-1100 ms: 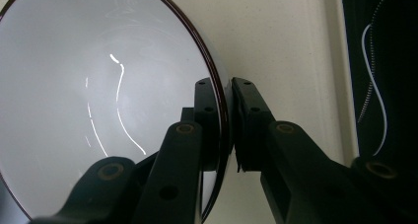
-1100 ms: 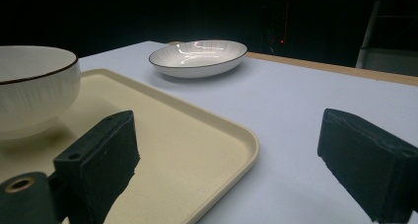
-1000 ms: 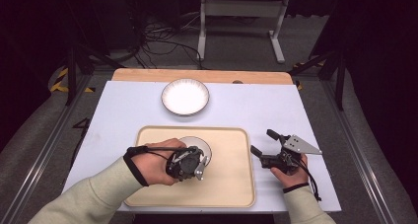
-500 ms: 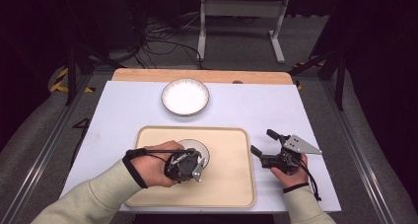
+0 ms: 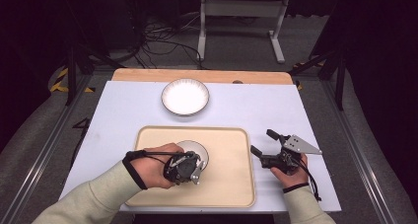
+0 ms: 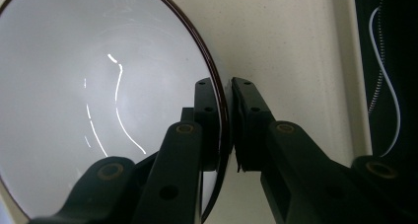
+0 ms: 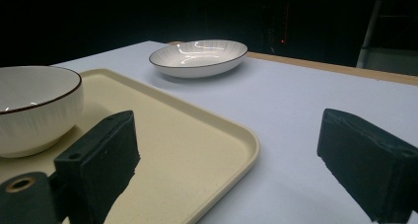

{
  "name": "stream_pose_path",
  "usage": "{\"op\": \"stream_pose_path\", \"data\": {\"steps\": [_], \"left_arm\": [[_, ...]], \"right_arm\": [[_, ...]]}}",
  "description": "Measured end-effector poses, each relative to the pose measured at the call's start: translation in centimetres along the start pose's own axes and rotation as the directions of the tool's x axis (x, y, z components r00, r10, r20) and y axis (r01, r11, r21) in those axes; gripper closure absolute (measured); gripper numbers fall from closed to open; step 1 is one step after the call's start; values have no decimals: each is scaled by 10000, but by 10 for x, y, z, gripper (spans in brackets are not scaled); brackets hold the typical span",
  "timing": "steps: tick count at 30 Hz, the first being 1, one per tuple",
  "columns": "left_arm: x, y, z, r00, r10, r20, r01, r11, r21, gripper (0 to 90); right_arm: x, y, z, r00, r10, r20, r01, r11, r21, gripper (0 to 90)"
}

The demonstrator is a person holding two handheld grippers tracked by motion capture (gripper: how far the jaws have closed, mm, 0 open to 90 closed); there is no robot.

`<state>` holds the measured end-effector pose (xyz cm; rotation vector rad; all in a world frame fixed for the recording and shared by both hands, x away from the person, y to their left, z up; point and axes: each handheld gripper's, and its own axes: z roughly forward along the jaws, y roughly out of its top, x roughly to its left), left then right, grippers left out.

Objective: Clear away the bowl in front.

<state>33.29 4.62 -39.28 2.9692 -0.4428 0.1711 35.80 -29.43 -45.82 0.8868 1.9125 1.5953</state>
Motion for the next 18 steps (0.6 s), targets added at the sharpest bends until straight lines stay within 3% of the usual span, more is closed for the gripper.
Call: {"op": "stream_pose_path", "data": {"steps": [10, 18], "left_arm": [[0, -2, 4, 9997, -95, 209, 92, 9998, 151, 818], [2, -5, 7, 9981, -310, 529, 310, 9995, 4, 798]], "right_arm": [[0, 0, 0, 10000, 4, 4, -4, 10000, 16, 89], [0, 0, 0, 10000, 6, 5, -6, 10000, 20, 89]]}}
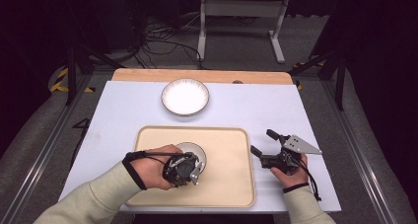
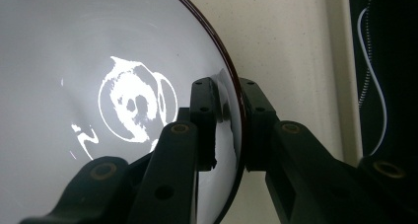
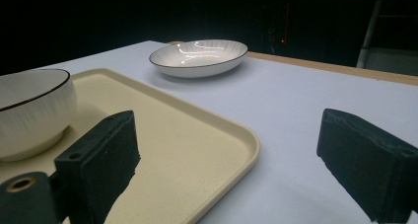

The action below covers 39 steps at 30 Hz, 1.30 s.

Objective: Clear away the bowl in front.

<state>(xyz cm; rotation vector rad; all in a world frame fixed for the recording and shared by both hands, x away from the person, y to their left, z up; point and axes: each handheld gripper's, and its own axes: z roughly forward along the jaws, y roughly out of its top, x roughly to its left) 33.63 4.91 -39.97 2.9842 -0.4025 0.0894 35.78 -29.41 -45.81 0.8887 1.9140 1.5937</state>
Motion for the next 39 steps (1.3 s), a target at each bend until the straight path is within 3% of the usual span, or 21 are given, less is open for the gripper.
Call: {"op": "stream_pose_path", "data": {"steps": [3, 7, 11, 14, 18, 20, 22, 26, 33, 37, 39], "left_arm": [[1, 0, -1, 9990, -259, 365, 268, 9994, -230, 739], [2, -2, -2, 9984, -479, 308, 489, 9982, -344, 644], [3, -4, -5, 9954, -607, 740, 647, 9965, -536, 576], [4, -7, -11, 9915, -862, 979, 956, 9908, -963, 544], [5, -11, -18, 9909, -1109, 767, 1196, 9854, -1208, 485], [4, -15, -23, 9873, -1387, 769, 1498, 9750, -1644, 472], [4, -17, -25, 9880, -1372, 710, 1479, 9729, -1779, 465], [4, -23, -34, 9834, -1682, 686, 1806, 9462, -2686, 460], [0, -31, -44, 9775, -2099, 202, 2036, 9141, -3506, 439], [-1, -36, -48, 9686, -2462, 342, 2380, 8784, -4145, 445], [-2, -39, -49, 9606, -2750, 394, 2627, 8531, -4509, 444]], "right_arm": [[0, 0, 0, 10000, -5, -2, 5, 10000, -1, 89], [0, 0, 0, 10000, 3, 8, -3, 10000, -3, 89], [0, 0, 0, 10000, 1, 14, -1, 10000, -3, 89], [0, 0, 0, 10000, 13, 8, -13, 10000, -2, 89], [0, 0, 0, 10000, 26, -3, -26, 10000, -12, 88], [0, 0, 0, 10000, 12, 13, -12, 10000, -19, 86], [0, 0, 0, 10000, -12, 13, 12, 10000, -11, 86], [0, 0, 0, 10000, 2, 6, -2, 10000, -22, 87], [0, 0, 0, 10000, 7, -14, -8, 10000, -48, 85], [0, 0, 0, 10000, 25, -15, -25, 10000, -44, 85], [0, 0, 0, 10000, 27, -11, -27, 10000, -57, 85]]}}
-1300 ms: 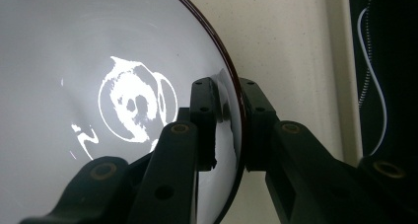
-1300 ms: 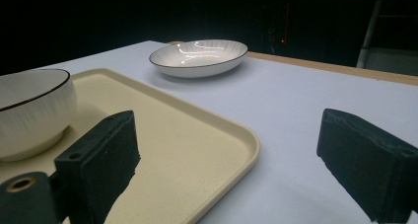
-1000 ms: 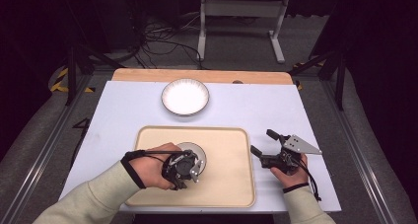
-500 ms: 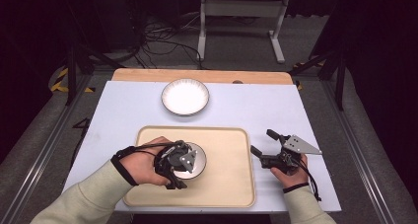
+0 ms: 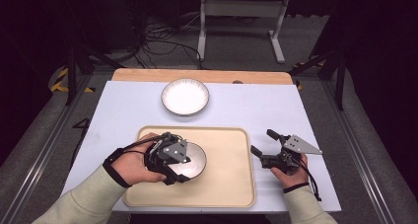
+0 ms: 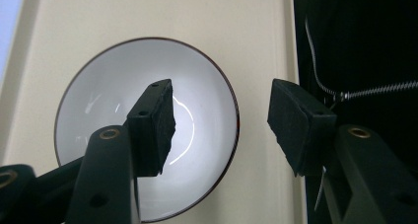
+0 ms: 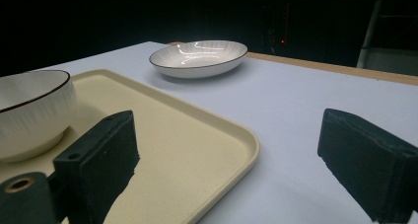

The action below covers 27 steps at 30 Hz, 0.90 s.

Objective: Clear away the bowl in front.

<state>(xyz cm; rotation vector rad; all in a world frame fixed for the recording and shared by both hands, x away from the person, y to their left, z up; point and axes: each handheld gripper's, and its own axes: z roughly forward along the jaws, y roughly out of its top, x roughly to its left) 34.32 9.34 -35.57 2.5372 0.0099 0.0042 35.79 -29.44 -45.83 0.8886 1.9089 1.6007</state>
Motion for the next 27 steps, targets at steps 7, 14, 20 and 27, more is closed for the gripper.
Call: {"op": "stream_pose_path", "data": {"steps": [7, 14, 20, 27], "left_arm": [[3, -15, -5, 9965, -758, -342, 724, 9932, -913, 443], [1, -32, -12, 9864, -1452, -773, 1266, 9702, -2068, 455], [0, -49, -17, 9728, -2051, -1077, 1687, 9459, -2771, 441], [-5, -69, -25, 9535, -2681, -1376, 1947, 8965, -3979, 432]], "right_arm": [[0, 0, 0, 10000, -3, 4, 3, 10000, 3, 85], [0, 0, 0, 10000, -13, -17, 13, 10000, 21, 85], [0, 0, 0, 10000, 4, -20, -4, 10000, 14, 85], [0, 0, 0, 10000, 8, -30, -8, 10000, 4, 84]]}}
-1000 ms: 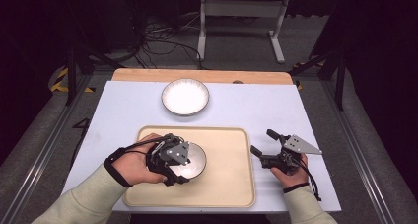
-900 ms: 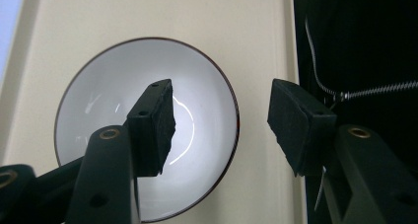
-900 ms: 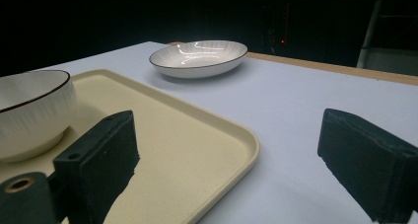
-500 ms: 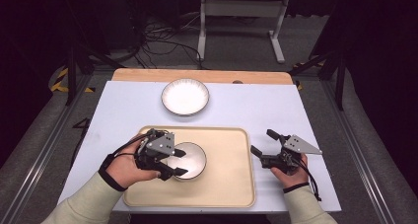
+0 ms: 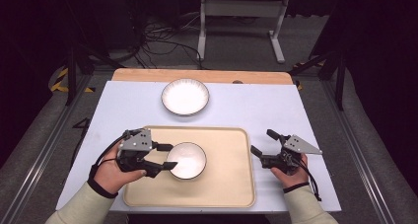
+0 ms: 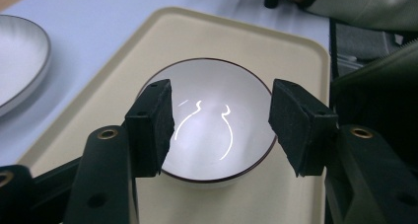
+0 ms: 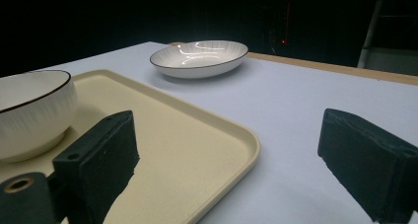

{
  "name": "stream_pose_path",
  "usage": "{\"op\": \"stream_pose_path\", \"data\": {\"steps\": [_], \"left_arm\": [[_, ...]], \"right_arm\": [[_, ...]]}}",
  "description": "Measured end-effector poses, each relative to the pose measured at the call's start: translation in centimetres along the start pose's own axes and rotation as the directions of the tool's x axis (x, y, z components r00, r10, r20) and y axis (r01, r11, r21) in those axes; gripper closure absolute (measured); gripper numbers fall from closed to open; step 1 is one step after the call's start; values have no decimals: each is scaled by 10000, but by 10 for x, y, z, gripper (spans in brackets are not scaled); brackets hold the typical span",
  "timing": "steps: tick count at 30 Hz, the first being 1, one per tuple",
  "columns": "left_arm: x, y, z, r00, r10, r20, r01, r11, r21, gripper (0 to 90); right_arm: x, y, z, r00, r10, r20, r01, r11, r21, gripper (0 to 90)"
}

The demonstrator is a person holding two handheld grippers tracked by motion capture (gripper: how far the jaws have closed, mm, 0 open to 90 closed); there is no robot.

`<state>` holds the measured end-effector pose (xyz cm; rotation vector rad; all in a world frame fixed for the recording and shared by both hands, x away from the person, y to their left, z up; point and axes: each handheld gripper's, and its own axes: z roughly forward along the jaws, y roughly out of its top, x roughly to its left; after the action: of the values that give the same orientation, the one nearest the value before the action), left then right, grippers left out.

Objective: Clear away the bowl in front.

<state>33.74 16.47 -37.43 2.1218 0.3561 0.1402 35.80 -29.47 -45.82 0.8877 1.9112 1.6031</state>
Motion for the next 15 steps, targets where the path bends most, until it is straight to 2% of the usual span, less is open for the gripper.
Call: {"op": "stream_pose_path", "data": {"steps": [3, 6, 9, 10, 12, 15], "left_arm": [[1, -8, -6, 9996, -264, -70, 261, 9988, -406, 419], [2, -16, -13, 9985, -496, -227, 472, 9943, -955, 399], [2, -26, -18, 9977, -543, -413, 470, 9858, -1612, 375], [2, -26, -18, 9977, -543, -413, 470, 9858, -1612, 358], [1, -31, -19, 9967, -755, -302, 679, 9770, -2022, 327], [1, -39, -19, 9945, -709, -778, 531, 9762, -2102, 270]], "right_arm": [[0, 0, 0, 10000, 17, -9, -17, 10000, -15, 84], [0, 0, 0, 10000, 45, -30, -45, 10000, -6, 84], [0, 0, 0, 10000, 50, -40, -50, 10000, -8, 84], [0, 0, 0, 10000, 50, -40, -50, 10000, -8, 84], [0, 0, 0, 10000, 51, -41, -51, 10000, -11, 83], [0, 0, 0, 10000, 49, -29, -49, 10000, -30, 81]]}}
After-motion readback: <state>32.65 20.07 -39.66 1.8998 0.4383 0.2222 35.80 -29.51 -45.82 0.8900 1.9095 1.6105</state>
